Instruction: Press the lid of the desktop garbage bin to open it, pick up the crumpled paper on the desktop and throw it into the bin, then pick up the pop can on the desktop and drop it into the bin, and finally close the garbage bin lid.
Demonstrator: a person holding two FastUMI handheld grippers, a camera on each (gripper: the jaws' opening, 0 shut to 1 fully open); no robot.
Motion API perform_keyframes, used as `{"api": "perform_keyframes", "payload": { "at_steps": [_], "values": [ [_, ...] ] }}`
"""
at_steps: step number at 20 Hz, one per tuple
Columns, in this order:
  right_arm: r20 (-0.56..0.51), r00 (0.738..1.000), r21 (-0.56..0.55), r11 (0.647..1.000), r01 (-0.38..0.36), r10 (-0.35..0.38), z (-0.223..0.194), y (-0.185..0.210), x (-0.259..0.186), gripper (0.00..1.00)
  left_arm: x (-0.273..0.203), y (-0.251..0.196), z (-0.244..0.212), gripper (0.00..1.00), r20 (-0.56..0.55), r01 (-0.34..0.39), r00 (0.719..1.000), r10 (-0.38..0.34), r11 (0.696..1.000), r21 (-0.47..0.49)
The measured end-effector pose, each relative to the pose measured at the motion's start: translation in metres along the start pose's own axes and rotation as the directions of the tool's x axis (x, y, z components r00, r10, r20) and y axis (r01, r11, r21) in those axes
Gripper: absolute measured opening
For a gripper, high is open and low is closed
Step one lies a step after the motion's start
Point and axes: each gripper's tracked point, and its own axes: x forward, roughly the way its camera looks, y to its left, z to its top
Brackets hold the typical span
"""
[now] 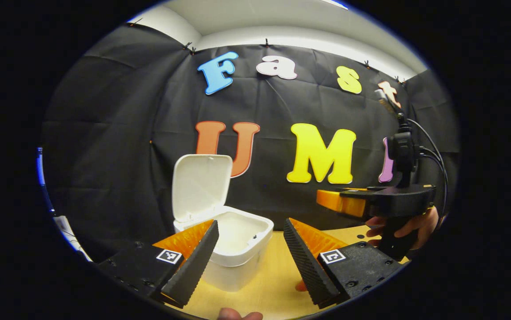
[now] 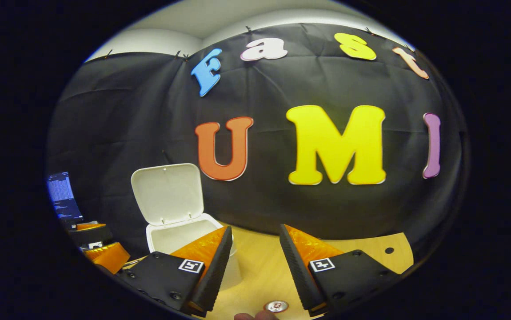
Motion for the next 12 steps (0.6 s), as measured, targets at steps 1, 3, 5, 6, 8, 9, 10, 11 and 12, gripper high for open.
{"api": "perform_keyframes", "payload": {
  "at_steps": [1, 3, 5, 6, 8, 9, 10, 11, 12],
  "values": [
    [0.004, 1.0, 0.014, 1.0, 0.028, -0.028, 0.0, -0.015, -0.012, 0.71, 0.005, -0.01, -0.005, 0.97, -0.008, 0.024, 1.0, -0.023, 1.0, 0.003],
    [0.027, 0.995, 0.035, 0.995, 0.091, -0.092, 0.003, -0.051, -0.045, 0.71, 0.011, -0.028, -0.01, 0.97, -0.01, 0.067, 0.998, -0.067, 0.998, 0.019],
    [0.045, 0.988, 0.046, 0.988, 0.148, -0.15, 0.002, -0.079, -0.067, 0.74, 0.015, -0.047, -0.022, 0.97, -0.031, 0.111, 0.994, -0.109, 0.993, 0.045],
    [0.049, 0.983, 0.053, 0.984, 0.173, -0.175, 0.001, -0.091, -0.077, 0.74, 0.016, -0.056, -0.027, 0.97, -0.041, 0.129, 0.991, -0.127, 0.99, 0.06],
    [0.05, 0.975, 0.072, 0.975, 0.213, -0.216, -0.004, -0.115, -0.098, 0.74, 0.017, -0.075, -0.039, 0.97, -0.053, 0.172, 0.984, -0.168, 0.982, 0.078],
    [0.056, 0.971, 0.078, 0.97, 0.229, -0.234, -0.005, -0.125, -0.109, 0.76, 0.018, -0.086, -0.049, 0.97, -0.065, 0.198, 0.979, -0.193, 0.977, 0.085],
    [0.068, 0.965, 0.077, 0.965, 0.25, -0.255, -0.005, -0.137, -0.12, 0.76, 0.018, -0.095, -0.06, 0.97, -0.081, 0.222, 0.973, -0.215, 0.971, 0.093],
    [0.077, 0.958, 0.072, 0.96, 0.272, -0.277, -0.007, -0.15, -0.13, 0.74, 0.019, -0.1, -0.071, 0.96, -0.102, 0.236, 0.969, -0.226, 0.967, 0.099],
    [0.08, 0.953, 0.067, 0.956, 0.287, -0.292, -0.009, -0.159, -0.138, 0.76, 0.018, -0.107, -0.08, 0.96, -0.12, 0.251, 0.963, -0.24, 0.964, 0.092]
  ]
}}
